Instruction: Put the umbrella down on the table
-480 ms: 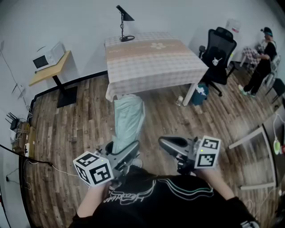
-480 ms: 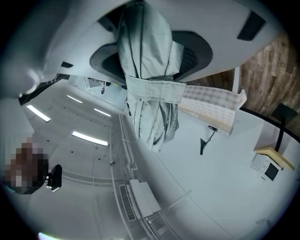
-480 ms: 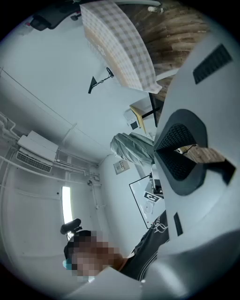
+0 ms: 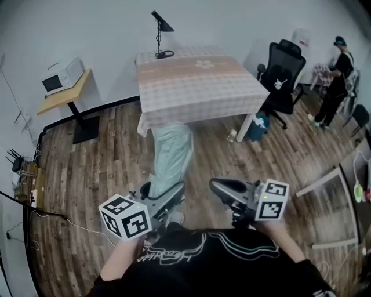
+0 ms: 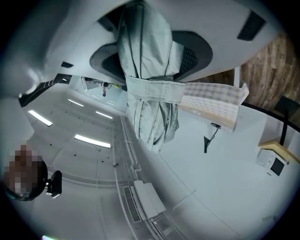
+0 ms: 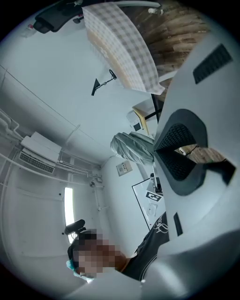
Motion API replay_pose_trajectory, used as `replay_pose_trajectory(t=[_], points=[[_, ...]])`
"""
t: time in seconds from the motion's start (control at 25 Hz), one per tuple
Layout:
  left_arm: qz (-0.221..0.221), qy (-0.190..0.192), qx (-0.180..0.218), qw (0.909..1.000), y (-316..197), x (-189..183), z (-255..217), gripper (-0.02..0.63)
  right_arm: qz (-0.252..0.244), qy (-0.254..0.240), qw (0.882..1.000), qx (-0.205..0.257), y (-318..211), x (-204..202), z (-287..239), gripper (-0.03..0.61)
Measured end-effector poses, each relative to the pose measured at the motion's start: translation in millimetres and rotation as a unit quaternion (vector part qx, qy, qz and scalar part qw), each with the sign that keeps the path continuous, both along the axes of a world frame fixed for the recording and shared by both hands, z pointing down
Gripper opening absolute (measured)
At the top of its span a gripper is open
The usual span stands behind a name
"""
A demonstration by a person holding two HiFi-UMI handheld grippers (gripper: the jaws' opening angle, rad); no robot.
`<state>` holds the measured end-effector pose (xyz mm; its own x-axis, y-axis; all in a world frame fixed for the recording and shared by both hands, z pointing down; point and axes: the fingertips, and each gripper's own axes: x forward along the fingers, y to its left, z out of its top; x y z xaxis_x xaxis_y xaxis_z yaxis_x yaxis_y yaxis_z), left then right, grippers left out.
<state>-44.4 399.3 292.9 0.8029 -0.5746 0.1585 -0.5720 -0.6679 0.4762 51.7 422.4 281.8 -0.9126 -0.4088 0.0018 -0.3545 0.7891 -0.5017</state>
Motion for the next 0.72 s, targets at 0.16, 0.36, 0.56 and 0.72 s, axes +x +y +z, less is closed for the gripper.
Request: replay_pose_trajectory(t=[0.16,0.36,0.56,0.72], points=[[0.003,-0.007,0.011,0.9999,6,10,-2,0.265,0.003,0.000,1.000,0.007,6,10,0,0.012],[0.004,-0.006,0.024,0.9997,13,22,-13,0.265,-0.004,-0.005,1.000,0.023,14,18,-12,0.012],[-0.002,-0.003,0.028,0.9996,12,23,-15,0.265,-0.009,-0.007,1.000,0.028,11,21,-16,0.012],[-0.012,-0.007,0.018,0.9997,1,22,-10,0.265,-0.012,-0.011,0.999,0.029,-1,23,-15,0.012]])
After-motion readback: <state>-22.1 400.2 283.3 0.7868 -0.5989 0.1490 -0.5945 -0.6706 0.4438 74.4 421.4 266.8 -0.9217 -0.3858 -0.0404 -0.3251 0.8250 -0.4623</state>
